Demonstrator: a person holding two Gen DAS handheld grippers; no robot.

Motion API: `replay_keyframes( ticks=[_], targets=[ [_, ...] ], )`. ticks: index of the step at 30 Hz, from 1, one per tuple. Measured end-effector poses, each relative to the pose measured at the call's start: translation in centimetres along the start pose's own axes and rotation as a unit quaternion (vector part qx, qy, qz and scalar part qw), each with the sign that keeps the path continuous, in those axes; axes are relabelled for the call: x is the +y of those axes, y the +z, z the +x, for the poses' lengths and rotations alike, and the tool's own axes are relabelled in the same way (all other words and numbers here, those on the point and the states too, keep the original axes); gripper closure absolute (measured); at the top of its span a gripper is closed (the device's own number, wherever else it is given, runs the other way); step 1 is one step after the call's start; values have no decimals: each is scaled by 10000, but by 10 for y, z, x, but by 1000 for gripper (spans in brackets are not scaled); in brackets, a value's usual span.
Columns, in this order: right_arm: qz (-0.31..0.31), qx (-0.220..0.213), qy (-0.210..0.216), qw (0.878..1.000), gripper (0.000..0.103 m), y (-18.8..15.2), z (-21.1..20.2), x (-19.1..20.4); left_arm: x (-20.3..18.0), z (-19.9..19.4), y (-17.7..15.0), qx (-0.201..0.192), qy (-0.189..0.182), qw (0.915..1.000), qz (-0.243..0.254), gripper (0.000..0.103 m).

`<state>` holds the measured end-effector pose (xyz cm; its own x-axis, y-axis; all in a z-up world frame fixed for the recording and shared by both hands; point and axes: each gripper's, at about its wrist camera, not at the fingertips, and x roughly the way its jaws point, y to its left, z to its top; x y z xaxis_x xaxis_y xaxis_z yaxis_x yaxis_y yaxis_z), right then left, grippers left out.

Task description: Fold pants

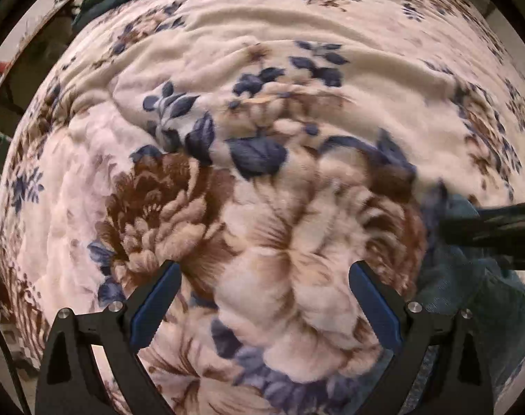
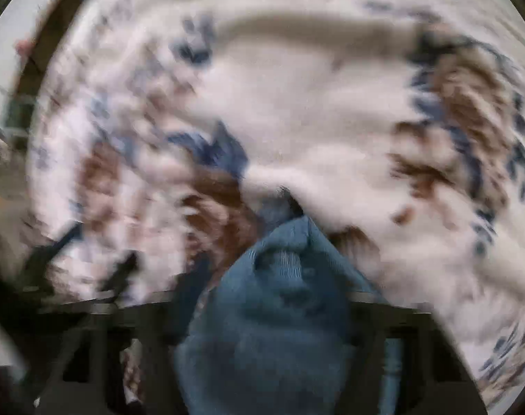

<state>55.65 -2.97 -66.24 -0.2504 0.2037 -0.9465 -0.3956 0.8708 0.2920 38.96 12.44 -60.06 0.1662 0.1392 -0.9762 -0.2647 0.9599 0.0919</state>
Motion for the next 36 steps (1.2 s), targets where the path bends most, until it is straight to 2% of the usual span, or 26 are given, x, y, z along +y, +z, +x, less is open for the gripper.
replay_keyframes(
  ticks=[2,4,5,6,7,9,10,11,12,13,14,16,17,18,20,22,23,24,26,27,28,30,32,33,34,36],
  targets=[
    [58,177,-76,9998,71,11,16,7,5,5,3,51,-95,9999,-55,4],
    [802,412,818,9926,75,16,18,-4,9,9,6,107,-236,9996,-85,4],
    [1237,523,1502,9795,76,16,19,-15,10,10,7,123,-286,9995,-98,4],
    [1754,626,2260,9562,77,14,23,-30,11,11,7,134,-359,9992,-109,4],
    [2156,684,2676,9366,77,11,29,-43,12,13,8,158,-453,9988,-105,4],
    [3277,828,3545,8718,80,-3,54,-83,14,18,11,221,-554,9982,-97,4],
    [3898,898,4011,8240,81,-15,73,-104,14,21,14,240,-604,9978,-95,4],
    [4243,965,4223,7952,83,-23,84,-116,14,24,14,253,-636,9976,-92,4],
    [4445,944,4122,7897,83,-29,86,-125,14,26,14,277,-656,9974,-89,4],
    [4222,801,3869,8159,83,-25,75,-124,15,27,15,290,-697,9971,-102,4],
    [3809,642,3533,8520,81,-17,59,-117,15,27,15,270,-721,9970,-118,4],
    [2722,426,2590,9257,65,2,21,-91,17,26,16,215,-688,9973,-116,4],
    [2215,226,2193,9499,43,8,3,-75,11,25,16,199,-654,9976,-106,4],
    [1680,63,1788,9694,29,13,-12,-55,10,25,17,172,-604,9980,-101,4],
    [1095,127,1262,9859,29,19,-18,-28,11,27,20,179,-579,9981,-113,4],
    [615,297,909,9935,30,23,-9,-5,13,26,22,176,-538,9982,-180,4],
    [285,374,649,9968,41,24,-1,11,14,25,24,179,-512,9983,-210,4],
    [-128,474,236,9985,65,24,9,25,14,24,22,179,-478,9984,-243,4],
    [-780,450,-307,9955,68,19,25,44,17,27,22,178,-377,9987,-289,4],
    [-838,542,-438,9940,72,23,34,49,20,28,20,200,-371,9986,-310,4],
    [-655,629,-375,9952,74,26,40,50,23,30,19,225,-372,9985,-333,4],
    [-133,721,-79,9973,75,34,46,47,27,35,15,278,-390,9982,-373,4],
    [755,791,749,9912,76,36,46,21,28,36,12,331,-405,9979,-391,4],
    [1332,845,1364,9780,80,34,47,1,30,37,11,349,-451,9975,-423,4],
    [2044,863,1966,9551,83,28,51,-27,32,38,10,359,-492,9971,-446,4],
    [2762,830,2440,9259,89,14,63,-60,34,38,6,378,-579,9964,-489,4]
  ],
)
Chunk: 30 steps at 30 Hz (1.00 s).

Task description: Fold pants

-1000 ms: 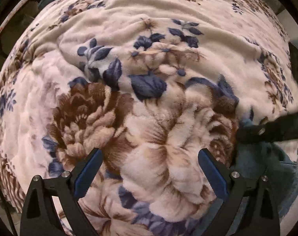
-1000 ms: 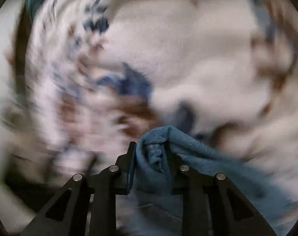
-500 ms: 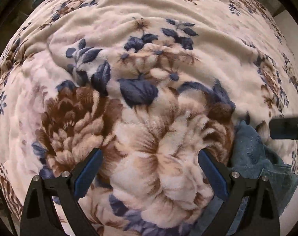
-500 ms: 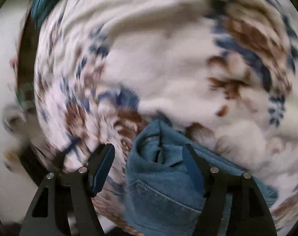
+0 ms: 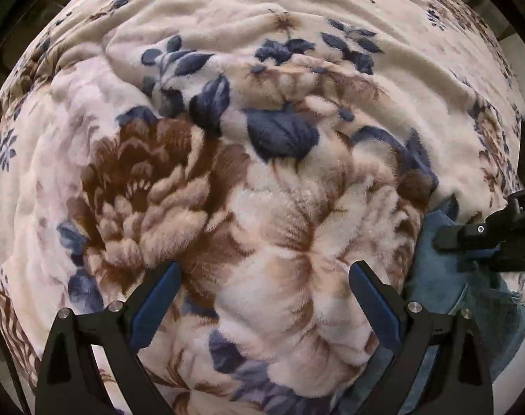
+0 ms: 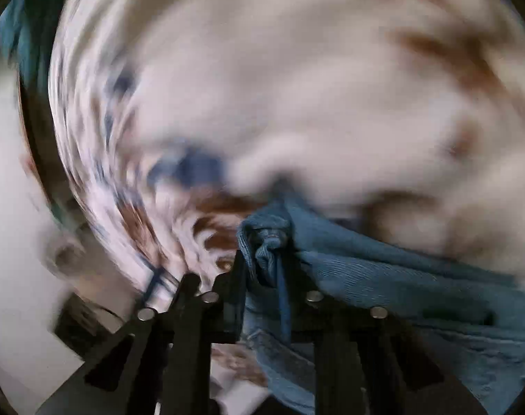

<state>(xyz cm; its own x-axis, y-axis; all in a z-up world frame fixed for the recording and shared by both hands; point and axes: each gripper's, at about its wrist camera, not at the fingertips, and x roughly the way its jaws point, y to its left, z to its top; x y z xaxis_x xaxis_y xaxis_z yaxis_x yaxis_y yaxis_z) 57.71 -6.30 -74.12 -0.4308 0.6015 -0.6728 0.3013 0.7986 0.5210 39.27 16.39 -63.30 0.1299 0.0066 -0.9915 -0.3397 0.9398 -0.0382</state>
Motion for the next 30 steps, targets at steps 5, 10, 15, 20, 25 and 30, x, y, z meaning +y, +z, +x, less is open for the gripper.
replay_keyframes(
  ticks=[5,10,15,20,25,30],
  targets=[
    [-538,-146,60,9984,73,-11,-19,11,-1,-10,15,232,-991,9948,-77,4],
    [-1055,-1319,-916,9814,31,-54,-112,9,-45,4,57,1183,-2016,9716,359,4],
    [-150,-1690,-1174,9785,31,-67,-174,-94,-124,36,52,2114,-1838,9497,1398,5],
    [410,-1600,-984,9813,31,-78,-174,-173,-159,44,40,1885,-1099,9520,2148,40],
    [305,-1434,17,9892,35,-88,-154,-190,-160,35,33,1578,-887,9557,2321,56],
    [8,-2102,-340,9771,65,-106,-169,-165,-168,28,37,1284,-360,9533,2709,65]
  ],
)
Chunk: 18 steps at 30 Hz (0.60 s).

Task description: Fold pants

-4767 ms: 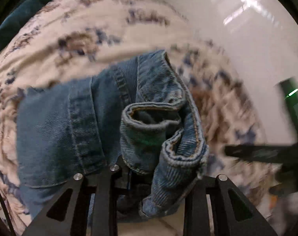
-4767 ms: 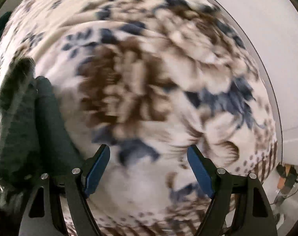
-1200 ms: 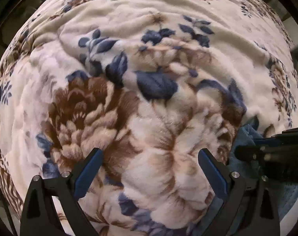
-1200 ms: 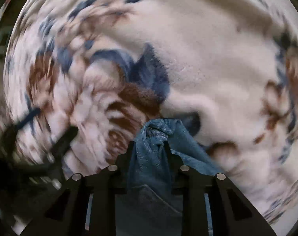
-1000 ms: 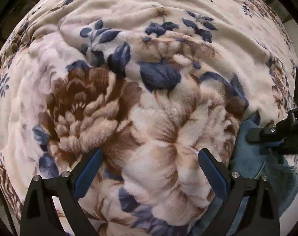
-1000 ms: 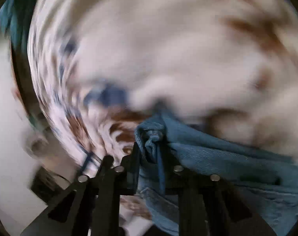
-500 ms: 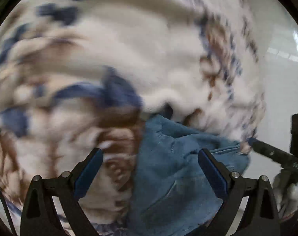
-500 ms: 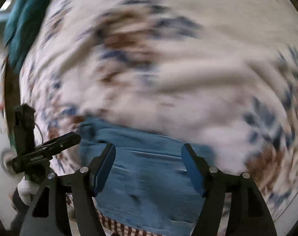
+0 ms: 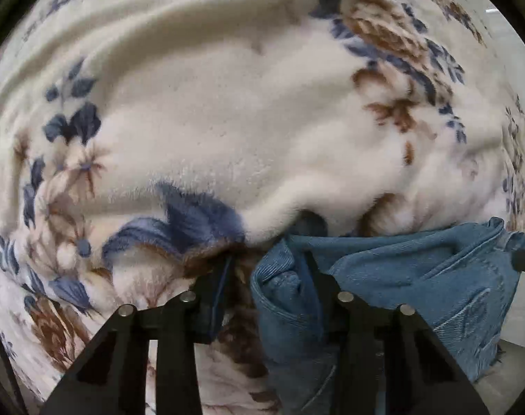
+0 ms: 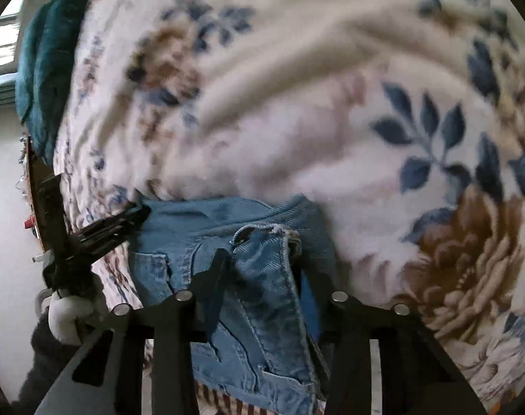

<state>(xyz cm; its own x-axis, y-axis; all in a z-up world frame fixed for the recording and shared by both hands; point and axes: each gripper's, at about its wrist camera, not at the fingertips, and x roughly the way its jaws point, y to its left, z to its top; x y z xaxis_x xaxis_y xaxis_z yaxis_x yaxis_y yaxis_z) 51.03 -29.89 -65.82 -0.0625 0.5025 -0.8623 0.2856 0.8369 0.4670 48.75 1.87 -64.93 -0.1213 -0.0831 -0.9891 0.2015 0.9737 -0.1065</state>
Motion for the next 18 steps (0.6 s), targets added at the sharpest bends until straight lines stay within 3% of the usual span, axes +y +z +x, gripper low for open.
replay_keyframes(
  ticks=[2,3,5,7,9,11,13,14,15,18],
  targets=[
    [-111,-334,-91,9993,65,-6,-7,7,8,-13,1,-98,-298,9992,-251,65],
    [-28,-290,-116,9995,64,-5,-2,0,11,-22,-2,-186,-483,9982,-295,62],
    [142,-194,2,9997,56,0,2,-12,16,-38,-12,-266,-791,9952,-507,49],
    [-78,-215,76,9997,50,0,-2,-10,21,-54,-30,-372,-1330,9876,-753,32],
    [-386,-207,67,9990,38,-7,-9,-2,27,-59,-49,-441,-1434,9842,-937,24],
    [-754,-128,53,9971,31,-13,-4,12,28,-45,-54,-235,-1599,9812,-1053,22],
    [-1090,-30,-305,9936,31,-18,5,21,17,-25,-44,29,-1482,9832,-1061,22],
    [-1146,-32,-447,9924,43,-18,9,22,12,-22,-41,26,-1466,9837,-1045,22],
    [-1135,-88,-583,9918,60,-19,10,23,8,-22,-40,-103,-1372,9851,-1031,26],
    [-1036,-315,-551,9926,77,-21,-2,26,-6,-24,-32,-438,-845,9923,-788,39]
  ],
)
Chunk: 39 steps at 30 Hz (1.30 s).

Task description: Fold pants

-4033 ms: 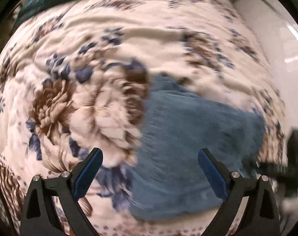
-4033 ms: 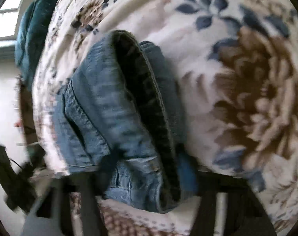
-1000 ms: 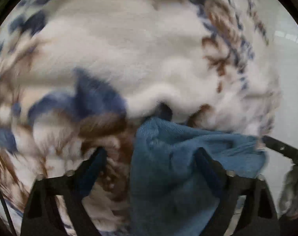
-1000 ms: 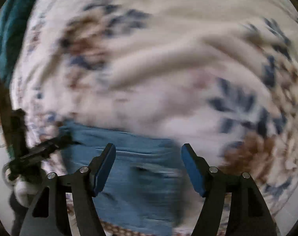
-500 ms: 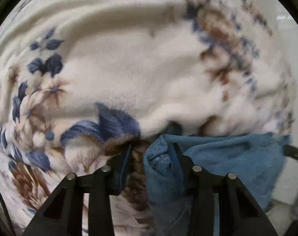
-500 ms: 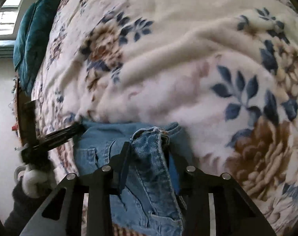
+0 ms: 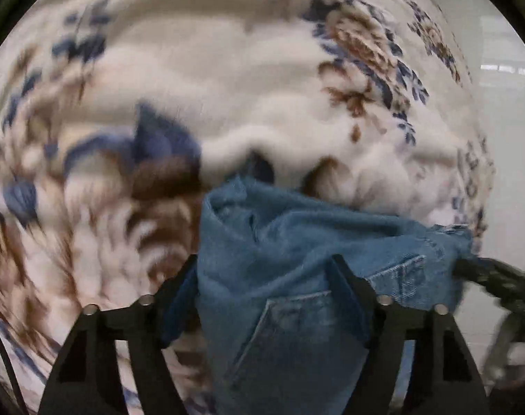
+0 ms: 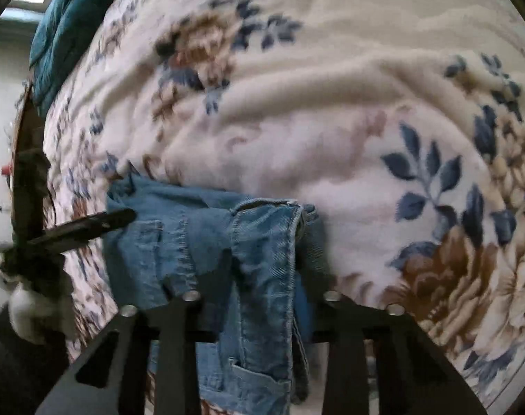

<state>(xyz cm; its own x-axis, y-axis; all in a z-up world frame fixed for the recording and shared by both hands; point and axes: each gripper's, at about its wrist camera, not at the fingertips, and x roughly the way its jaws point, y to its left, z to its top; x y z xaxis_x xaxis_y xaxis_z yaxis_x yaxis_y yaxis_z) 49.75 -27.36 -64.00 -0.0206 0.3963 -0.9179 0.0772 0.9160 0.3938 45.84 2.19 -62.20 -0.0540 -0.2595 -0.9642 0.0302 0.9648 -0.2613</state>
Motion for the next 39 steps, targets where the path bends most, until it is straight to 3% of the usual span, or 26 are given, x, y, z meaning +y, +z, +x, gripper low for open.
replay_keyframes(
  ticks=[1,2,3,6,9,10,11,13,16,17,19,24,27,29,31,34,35,36,39],
  targets=[
    [46,-220,67,9997,78,-3,-11,1,-1,-1,3,-95,181,9998,70,47],
    [37,-431,10,9991,84,-5,-19,1,1,2,5,-136,258,9995,114,48],
    [61,-464,-31,9989,84,-6,-18,-3,5,4,7,-145,351,9992,101,48],
    [493,-106,276,9983,80,-3,3,-29,10,8,10,0,124,9999,-31,47],
    [552,151,293,9979,41,-4,5,-36,9,-11,0,-223,322,9992,52,47],
    [594,146,304,9977,39,-9,0,-39,9,-19,-5,-345,349,9988,43,46],
    [640,135,360,9972,38,-15,-6,-41,11,-27,-11,-498,346,9982,-6,43],
    [808,260,528,9950,35,-34,-12,-46,12,-34,-21,-595,455,9971,-103,9],
    [1007,658,623,9908,34,-66,1,-55,20,-35,-41,-610,398,9966,-386,6],
    [1055,743,603,9898,40,-76,9,-57,21,-35,-50,-599,483,9961,-440,6],
    [1348,764,828,9845,80,-97,21,-60,17,-34,-63,-576,375,9961,-558,6],
    [1645,428,1335,9764,93,-128,-14,-55,14,-45,-95,-712,509,9943,-613,6],
    [1810,535,1325,9730,94,-146,-19,-66,10,-50,-111,-937,758,9917,-450,6],
    [1911,693,1200,9718,94,-152,-2,-76,6,-41,-112,-843,841,9925,-277,6],
    [1743,977,1054,9742,90,-148,20,-78,0,-28,-109,-688,908,9934,-117,6],
    [1155,868,448,9885,53,-135,17,-61,-7,-23,-108,-704,748,9947,29,6],
    [940,718,255,9926,31,-131,11,-54,-8,-23,-109,-719,675,9951,44,6],
    [776,569,153,9952,26,-128,6,-48,-10,-22,-109,-743,591,9955,37,6],
    [484,385,266,9977,26,-116,8,-34,-12,-5,-106,-649,393,9971,-18,6]
  ],
)
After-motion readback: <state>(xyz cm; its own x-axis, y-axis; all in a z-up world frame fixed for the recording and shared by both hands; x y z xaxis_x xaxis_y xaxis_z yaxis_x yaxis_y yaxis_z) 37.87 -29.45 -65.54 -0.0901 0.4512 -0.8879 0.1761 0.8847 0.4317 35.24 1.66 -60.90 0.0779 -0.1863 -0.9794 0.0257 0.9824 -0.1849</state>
